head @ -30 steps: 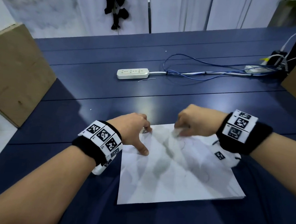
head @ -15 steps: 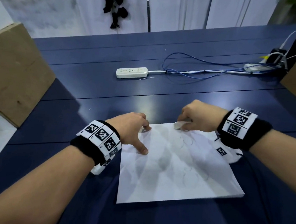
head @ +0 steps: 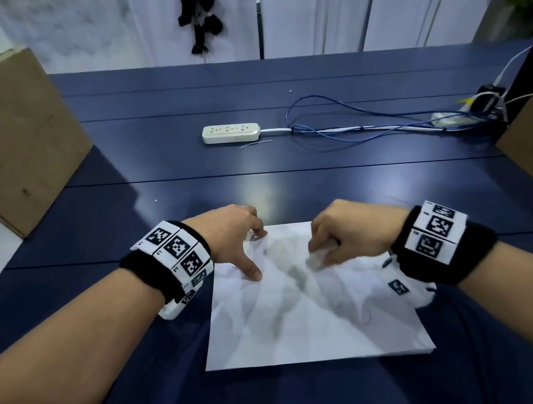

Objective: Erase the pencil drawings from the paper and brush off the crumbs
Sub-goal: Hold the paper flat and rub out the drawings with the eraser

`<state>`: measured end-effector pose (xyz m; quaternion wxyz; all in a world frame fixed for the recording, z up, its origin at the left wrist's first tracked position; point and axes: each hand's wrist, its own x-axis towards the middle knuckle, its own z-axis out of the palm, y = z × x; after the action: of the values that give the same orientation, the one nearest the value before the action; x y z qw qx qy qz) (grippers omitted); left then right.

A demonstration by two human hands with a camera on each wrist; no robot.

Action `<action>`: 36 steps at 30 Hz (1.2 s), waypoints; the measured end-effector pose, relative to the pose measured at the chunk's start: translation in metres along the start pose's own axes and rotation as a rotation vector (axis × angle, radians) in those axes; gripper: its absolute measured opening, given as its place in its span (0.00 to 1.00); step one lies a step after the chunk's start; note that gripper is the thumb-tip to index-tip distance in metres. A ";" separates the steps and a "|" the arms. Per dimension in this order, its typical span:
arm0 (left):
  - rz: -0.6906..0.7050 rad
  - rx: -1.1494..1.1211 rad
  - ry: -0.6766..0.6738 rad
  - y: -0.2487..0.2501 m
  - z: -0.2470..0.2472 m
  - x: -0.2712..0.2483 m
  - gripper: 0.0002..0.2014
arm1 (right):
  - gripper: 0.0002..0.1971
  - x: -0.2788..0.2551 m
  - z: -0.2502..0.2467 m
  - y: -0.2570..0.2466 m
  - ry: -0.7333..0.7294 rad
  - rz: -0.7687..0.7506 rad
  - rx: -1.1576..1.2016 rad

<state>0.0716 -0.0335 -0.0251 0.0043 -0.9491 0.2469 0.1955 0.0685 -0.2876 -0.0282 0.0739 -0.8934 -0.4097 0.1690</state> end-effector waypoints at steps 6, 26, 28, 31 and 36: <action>0.008 -0.002 0.004 0.002 -0.001 0.000 0.40 | 0.17 0.014 -0.006 0.012 0.075 0.144 -0.118; 0.008 -0.015 0.001 0.001 0.000 -0.001 0.39 | 0.23 -0.005 0.005 -0.003 -0.068 0.004 0.080; 0.037 -0.017 0.001 0.003 -0.002 -0.001 0.39 | 0.28 0.006 -0.002 0.009 0.022 0.064 0.007; 0.076 -0.044 0.004 0.004 -0.001 -0.003 0.38 | 0.26 0.017 -0.013 0.024 0.127 0.155 -0.056; 0.081 -0.017 0.001 0.005 0.000 -0.002 0.38 | 0.25 -0.010 0.000 -0.003 -0.082 -0.006 0.084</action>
<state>0.0677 -0.0371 -0.0242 -0.0117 -0.9385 0.2832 0.1971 0.0604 -0.2932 -0.0253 0.0949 -0.8807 -0.4074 0.2220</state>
